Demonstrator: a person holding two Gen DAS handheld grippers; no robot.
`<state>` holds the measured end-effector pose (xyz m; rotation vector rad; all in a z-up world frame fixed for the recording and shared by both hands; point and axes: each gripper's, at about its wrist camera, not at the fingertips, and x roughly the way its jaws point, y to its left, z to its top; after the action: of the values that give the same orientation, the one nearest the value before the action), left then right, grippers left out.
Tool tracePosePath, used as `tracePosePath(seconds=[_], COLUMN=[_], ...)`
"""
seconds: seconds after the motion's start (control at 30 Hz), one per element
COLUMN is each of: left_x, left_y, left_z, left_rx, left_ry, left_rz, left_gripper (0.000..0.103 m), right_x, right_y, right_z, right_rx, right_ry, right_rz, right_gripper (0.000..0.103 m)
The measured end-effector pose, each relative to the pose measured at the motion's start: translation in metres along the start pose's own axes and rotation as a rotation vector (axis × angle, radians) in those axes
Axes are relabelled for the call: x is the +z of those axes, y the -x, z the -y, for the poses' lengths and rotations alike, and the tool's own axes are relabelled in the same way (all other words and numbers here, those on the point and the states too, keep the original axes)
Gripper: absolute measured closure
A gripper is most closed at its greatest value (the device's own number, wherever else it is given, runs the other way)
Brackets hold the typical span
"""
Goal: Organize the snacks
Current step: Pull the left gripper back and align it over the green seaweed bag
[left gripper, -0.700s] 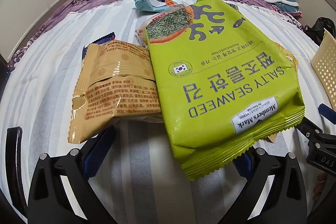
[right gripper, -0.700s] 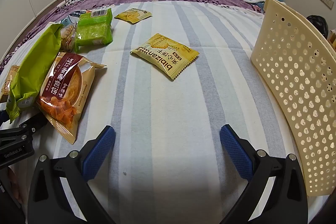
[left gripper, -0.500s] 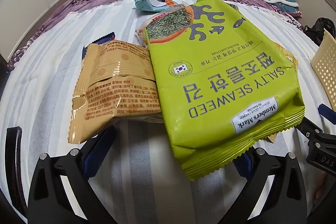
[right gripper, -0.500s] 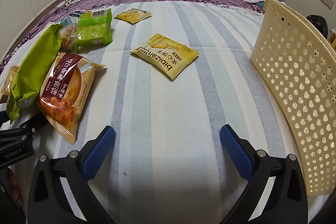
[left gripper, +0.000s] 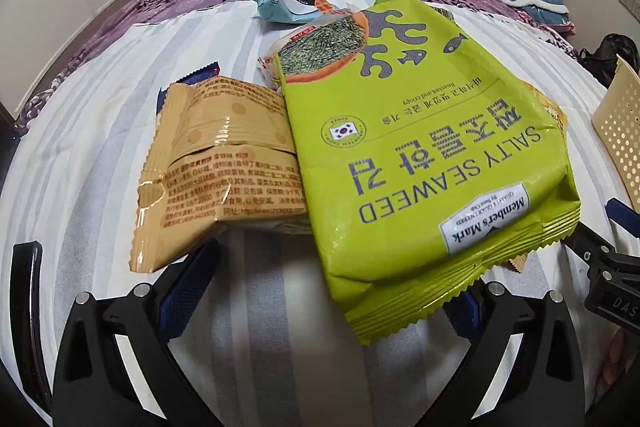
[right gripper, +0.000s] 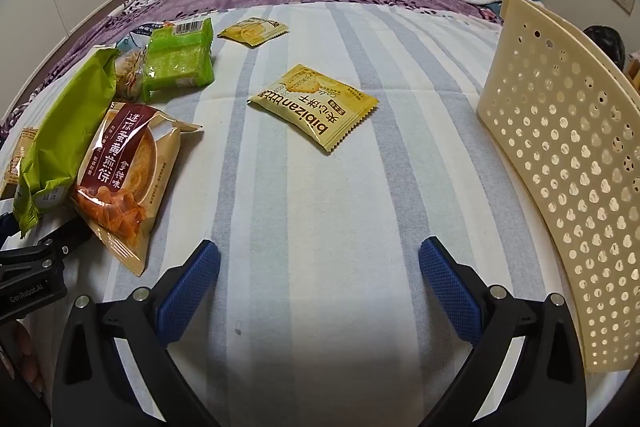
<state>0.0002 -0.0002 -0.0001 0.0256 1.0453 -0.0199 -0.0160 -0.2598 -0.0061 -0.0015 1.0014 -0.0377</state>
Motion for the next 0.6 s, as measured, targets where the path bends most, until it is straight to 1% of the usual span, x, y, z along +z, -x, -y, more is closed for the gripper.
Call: tracePosePath(seconds=[0.4,0.6], left_x=[0.000,0.001], left_y=[0.000,0.007], left_z=[0.000,0.002], left_rx=[-0.001,0.003], left_ry=[0.000,0.003], left_rz=[0.002,0.004], left_gripper=[0.002,0.002], right_x=[0.001,-0.001], right_y=[0.003,0.016], right_z=[0.001,0.007], right_rx=[0.003,0.065], right_ry=[-0.002,-0.019], right_rz=[0.007,0.039], right_gripper=[0.005,0.005])
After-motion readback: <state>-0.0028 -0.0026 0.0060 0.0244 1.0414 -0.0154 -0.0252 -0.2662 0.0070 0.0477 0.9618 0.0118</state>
